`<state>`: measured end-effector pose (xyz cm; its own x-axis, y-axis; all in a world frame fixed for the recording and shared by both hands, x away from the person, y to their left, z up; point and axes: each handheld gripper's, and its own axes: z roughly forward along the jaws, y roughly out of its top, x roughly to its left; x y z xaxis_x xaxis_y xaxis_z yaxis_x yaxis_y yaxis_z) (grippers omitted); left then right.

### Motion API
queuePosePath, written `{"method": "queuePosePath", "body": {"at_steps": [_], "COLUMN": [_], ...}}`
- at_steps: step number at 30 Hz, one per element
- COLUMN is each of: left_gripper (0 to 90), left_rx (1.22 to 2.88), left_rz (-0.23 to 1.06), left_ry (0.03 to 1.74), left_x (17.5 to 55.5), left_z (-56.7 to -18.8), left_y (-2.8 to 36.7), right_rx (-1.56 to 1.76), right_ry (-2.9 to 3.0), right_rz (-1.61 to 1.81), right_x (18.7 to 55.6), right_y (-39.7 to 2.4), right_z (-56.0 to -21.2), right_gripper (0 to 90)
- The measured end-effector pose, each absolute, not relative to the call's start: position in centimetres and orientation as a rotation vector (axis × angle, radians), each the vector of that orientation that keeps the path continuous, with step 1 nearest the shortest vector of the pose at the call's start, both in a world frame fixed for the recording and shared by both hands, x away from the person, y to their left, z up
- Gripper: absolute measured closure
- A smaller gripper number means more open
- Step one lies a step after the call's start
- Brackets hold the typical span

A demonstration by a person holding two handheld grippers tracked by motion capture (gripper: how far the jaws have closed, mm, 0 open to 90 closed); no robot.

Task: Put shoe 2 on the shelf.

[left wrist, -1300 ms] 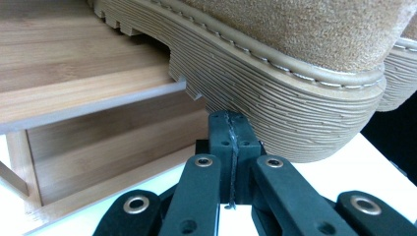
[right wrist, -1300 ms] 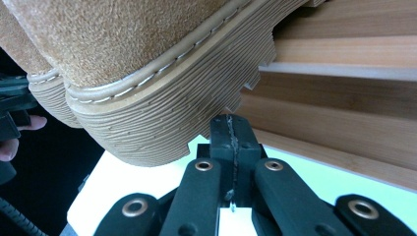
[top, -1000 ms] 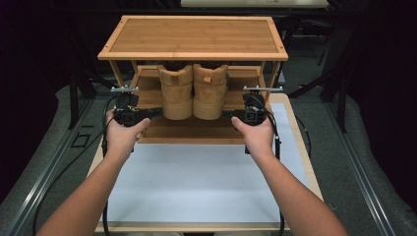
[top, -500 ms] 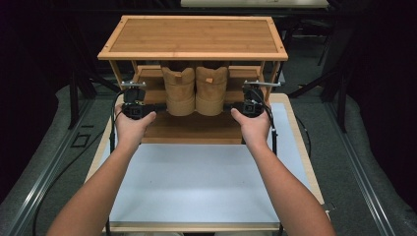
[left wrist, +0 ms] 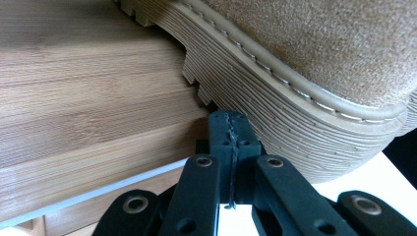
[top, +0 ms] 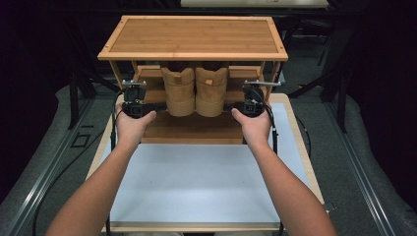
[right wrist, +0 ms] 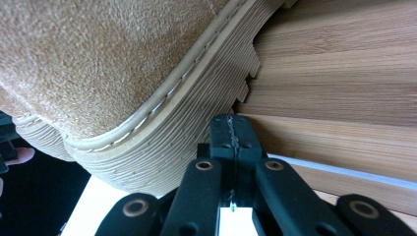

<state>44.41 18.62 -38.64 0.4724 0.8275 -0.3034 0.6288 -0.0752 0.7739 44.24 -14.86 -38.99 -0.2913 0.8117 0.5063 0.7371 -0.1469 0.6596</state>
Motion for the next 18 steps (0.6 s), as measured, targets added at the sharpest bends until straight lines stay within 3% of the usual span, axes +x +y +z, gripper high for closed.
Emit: {"method": "queuePosePath", "body": {"at_steps": [18], "left_gripper": [90.0], "left_rx": [1.811], "left_rz": [0.299], "left_ry": [1.193], "left_x": [43.2], "left_z": [-38.0], "left_y": [18.5], "right_rx": [1.735], "right_ry": [2.049], "right_rz": [1.458], "right_x": [42.5], "right_y": [-14.8], "right_z": [-38.6], "right_gripper": [90.0]}}
